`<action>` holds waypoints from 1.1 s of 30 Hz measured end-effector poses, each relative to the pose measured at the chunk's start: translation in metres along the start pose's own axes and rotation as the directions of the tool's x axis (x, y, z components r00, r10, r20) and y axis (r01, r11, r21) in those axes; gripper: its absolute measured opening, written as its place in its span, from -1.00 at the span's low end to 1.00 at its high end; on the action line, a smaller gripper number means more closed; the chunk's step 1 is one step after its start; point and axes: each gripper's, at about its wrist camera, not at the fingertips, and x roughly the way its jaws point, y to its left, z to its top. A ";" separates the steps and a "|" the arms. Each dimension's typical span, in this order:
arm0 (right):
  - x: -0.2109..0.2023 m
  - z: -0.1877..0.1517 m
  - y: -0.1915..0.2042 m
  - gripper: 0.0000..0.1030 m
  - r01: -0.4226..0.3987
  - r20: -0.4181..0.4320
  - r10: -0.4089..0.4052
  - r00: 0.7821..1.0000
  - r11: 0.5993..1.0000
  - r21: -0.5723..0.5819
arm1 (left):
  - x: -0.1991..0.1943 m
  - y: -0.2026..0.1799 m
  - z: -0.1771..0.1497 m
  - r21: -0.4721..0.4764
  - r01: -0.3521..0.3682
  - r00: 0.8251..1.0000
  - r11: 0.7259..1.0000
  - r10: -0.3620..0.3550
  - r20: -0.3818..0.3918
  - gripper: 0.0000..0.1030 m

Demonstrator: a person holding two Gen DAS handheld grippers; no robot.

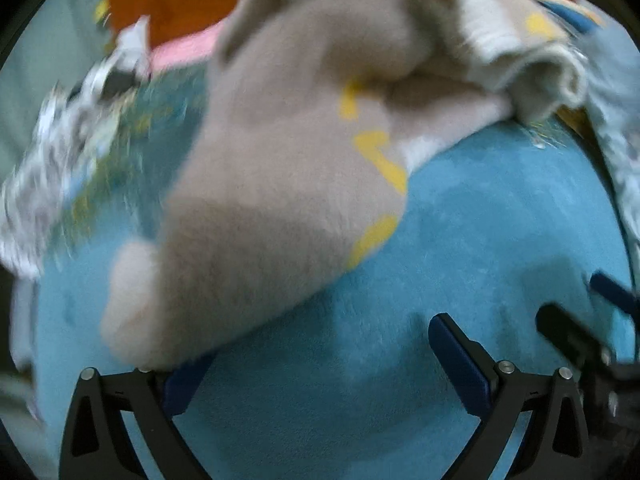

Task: Fold clothes
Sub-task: 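Grasp the beige sweater's sleeve edge with the left gripper and lift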

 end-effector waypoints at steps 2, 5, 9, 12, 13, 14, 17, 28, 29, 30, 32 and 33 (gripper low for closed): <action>-0.011 0.006 -0.004 1.00 0.040 0.030 -0.040 0.999 0.999 -0.001 | -0.017 0.003 0.020 0.045 -0.018 0.998 0.999 0.015 0.067 1.00; -0.026 0.014 -0.006 1.00 0.087 0.076 -0.085 0.993 0.996 -0.023 | -0.029 0.005 0.052 0.101 -0.043 0.989 0.994 0.028 0.142 1.00; -0.033 0.008 -0.002 1.00 0.105 0.070 -0.100 0.992 0.992 -0.065 | -0.028 0.002 0.085 0.168 -0.077 0.990 0.983 0.055 0.132 0.99; -0.029 -0.002 0.003 1.00 0.110 0.031 -0.108 0.994 0.990 -0.092 | -0.046 0.011 0.097 0.103 0.092 0.994 0.990 -0.098 0.056 0.98; -0.028 -0.007 0.001 1.00 0.115 0.021 -0.114 0.993 0.989 -0.095 | -0.054 0.015 0.097 0.079 0.133 0.989 0.988 -0.138 0.058 0.98; -0.026 -0.008 0.001 1.00 0.117 0.014 -0.116 0.993 0.989 -0.094 | -0.060 0.018 0.096 0.078 0.147 0.986 0.986 -0.152 0.064 0.98; -0.026 -0.010 -0.001 1.00 0.118 0.008 -0.118 0.993 0.990 -0.080 | -0.070 0.017 0.095 0.139 0.081 0.985 0.987 -0.101 0.143 1.00; -0.032 -0.017 0.003 1.00 0.148 0.008 -0.148 0.989 0.984 -0.096 | 0.004 0.014 0.130 0.108 0.155 0.988 0.982 -0.155 -0.008 0.18; -0.032 -0.016 0.002 1.00 0.152 0.010 -0.152 0.988 0.984 -0.094 | 0.009 0.012 0.131 0.108 0.169 0.986 0.980 -0.166 -0.028 0.07; -0.033 -0.016 0.002 1.00 0.153 0.013 -0.153 0.988 0.984 -0.090 | 0.011 0.010 0.131 0.102 0.198 0.980 0.975 -0.194 -0.042 -0.19; -0.035 -0.016 0.001 1.00 0.155 0.019 -0.154 0.988 0.984 -0.083 | 0.013 0.008 0.132 0.088 0.234 0.972 0.968 -0.229 -0.061 -0.45; -0.035 -0.016 0.000 1.00 0.156 0.019 -0.155 0.988 0.985 -0.078 | 0.009 0.008 0.132 0.078 0.256 0.966 0.964 -0.252 -0.060 -0.59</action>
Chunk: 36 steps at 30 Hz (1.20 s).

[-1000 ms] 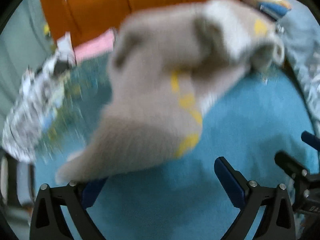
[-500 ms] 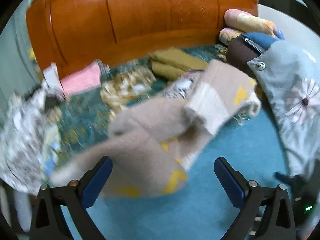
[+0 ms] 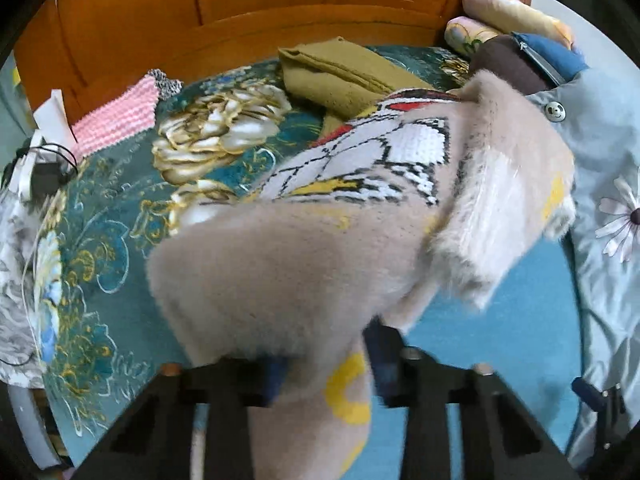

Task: Fold clothes

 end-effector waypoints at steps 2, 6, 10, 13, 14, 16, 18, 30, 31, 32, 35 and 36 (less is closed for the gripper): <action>0.000 0.000 -0.002 1.00 0.001 -0.001 -0.001 1.000 1.000 0.010 | -0.013 -0.002 0.000 -0.005 0.080 0.997 0.997 -0.080 0.017 -0.66; -0.002 0.000 -0.006 1.00 -0.001 0.006 0.001 1.000 1.000 0.026 | -0.054 -0.007 0.004 -0.009 0.325 0.943 0.946 -0.323 0.079 -0.71; -0.005 0.001 -0.008 1.00 -0.001 0.019 0.001 1.000 0.999 0.037 | -0.104 -0.012 0.011 -0.001 0.581 0.802 0.814 -0.573 0.170 -0.73; -0.008 0.002 -0.009 1.00 -0.003 0.027 0.002 1.000 0.999 0.045 | -0.139 -0.013 0.015 0.000 0.708 0.687 0.706 -0.689 0.230 -0.73; -0.009 0.003 -0.010 1.00 -0.003 0.032 0.002 0.999 0.999 0.048 | -0.148 -0.011 0.014 -0.001 0.741 0.651 0.671 -0.719 0.244 -0.73; -0.013 0.004 -0.012 1.00 -0.005 0.048 0.002 0.999 0.998 0.056 | -0.165 -0.007 0.008 -0.001 0.806 0.571 0.592 -0.776 0.270 -0.73; -0.019 0.004 -0.016 1.00 -0.006 0.065 0.001 0.998 0.997 0.074 | -0.173 0.002 0.000 -0.015 0.846 0.513 0.533 -0.805 0.297 -0.73; -0.009 0.001 -0.066 1.00 -0.329 0.012 0.369 0.930 0.814 0.479 | -0.093 0.112 -0.072 -0.496 0.741 0.651 0.454 -0.666 0.364 -0.72; -0.007 0.004 -0.061 1.00 -0.366 0.015 0.410 0.912 0.795 0.485 | -0.088 0.117 -0.076 -0.518 0.738 0.649 0.432 -0.664 0.371 -0.72; -0.005 0.006 -0.055 1.00 -0.400 0.019 0.447 0.894 0.778 0.484 | -0.084 0.121 -0.079 -0.533 0.731 0.654 0.426 -0.659 0.370 -0.72; 0.001 0.020 -0.030 1.00 -0.491 0.031 0.540 0.841 0.738 0.463 | -0.070 0.124 -0.088 -0.567 0.704 0.675 0.429 -0.651 0.346 -0.72; 0.003 0.025 -0.021 1.00 -0.517 0.036 0.565 0.824 0.725 0.456 | -0.066 0.126 -0.091 -0.576 0.702 0.673 0.419 -0.654 0.344 -0.72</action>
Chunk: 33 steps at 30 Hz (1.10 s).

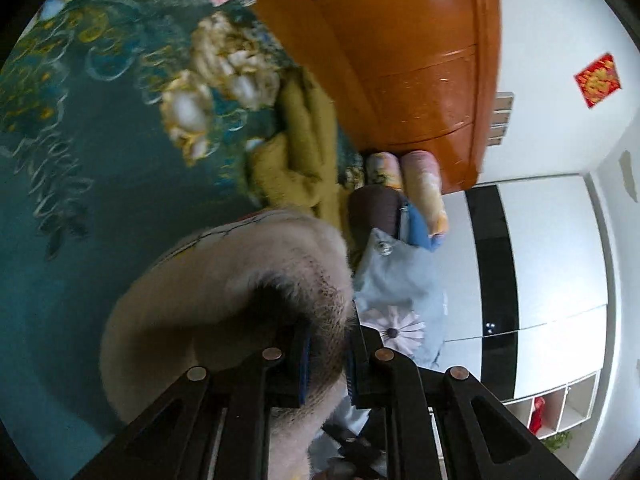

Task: Fold clothes

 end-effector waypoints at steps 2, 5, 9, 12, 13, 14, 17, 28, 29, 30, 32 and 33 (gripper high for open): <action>0.011 0.006 0.007 1.00 -0.007 0.005 0.007 1.000 1.000 0.000 | -0.002 0.009 -0.002 -0.032 0.025 1.000 0.999 -0.025 -0.003 -0.72; 0.024 0.018 0.005 0.85 0.030 0.046 -0.032 0.998 0.999 0.040 | -0.006 0.011 -0.003 -0.040 0.036 0.999 0.999 -0.037 -0.017 -0.72; 0.037 0.035 -0.005 0.47 0.089 0.081 -0.098 0.992 0.990 0.106 | -0.007 0.007 -0.002 -0.029 0.084 0.995 0.996 -0.086 -0.053 -0.71; 0.048 0.044 -0.004 0.38 0.039 0.069 -0.049 0.996 0.990 0.137 | -0.005 0.006 -0.007 -0.028 0.134 0.986 0.991 -0.136 -0.094 -0.71; 0.049 0.045 -0.004 0.16 -0.009 0.068 -0.001 0.998 0.988 0.152 | -0.004 0.006 -0.009 -0.029 0.150 0.982 0.988 -0.153 -0.107 -0.71; 0.048 0.047 -0.002 -0.16 -0.043 0.069 0.032 0.997 0.986 0.159 | -0.004 0.005 -0.011 -0.029 0.167 0.978 0.986 -0.169 -0.121 -0.72; 0.033 0.054 -0.001 -0.56 -0.086 0.081 0.073 0.994 0.982 0.170 | 0.001 0.009 -0.020 -0.038 0.182 0.970 0.983 -0.185 -0.156 -0.71; -0.098 0.102 0.014 -0.74 0.036 0.257 -0.030 0.966 0.999 -0.019 | 0.095 0.000 -0.104 -0.037 0.119 0.873 0.992 -0.122 -0.471 -0.71; -0.097 0.098 0.010 -0.74 0.065 0.260 -0.056 0.964 0.998 -0.025 | 0.101 -0.005 -0.108 -0.003 0.097 0.864 0.995 -0.086 -0.496 -0.70; -0.100 0.095 0.001 -0.74 0.080 0.258 -0.075 0.963 0.997 -0.010 | 0.104 -0.009 -0.110 0.035 0.073 0.858 0.997 -0.045 -0.512 -0.69; -0.105 0.084 -0.021 -0.74 0.096 0.251 -0.105 0.962 0.994 0.045 | 0.100 -0.015 -0.108 0.091 0.032 0.847 0.995 0.021 -0.531 -0.69; -0.106 0.078 -0.031 -0.74 0.100 0.249 -0.115 0.962 0.992 0.072 | 0.097 -0.017 -0.106 0.114 0.013 0.842 0.993 0.050 -0.538 -0.62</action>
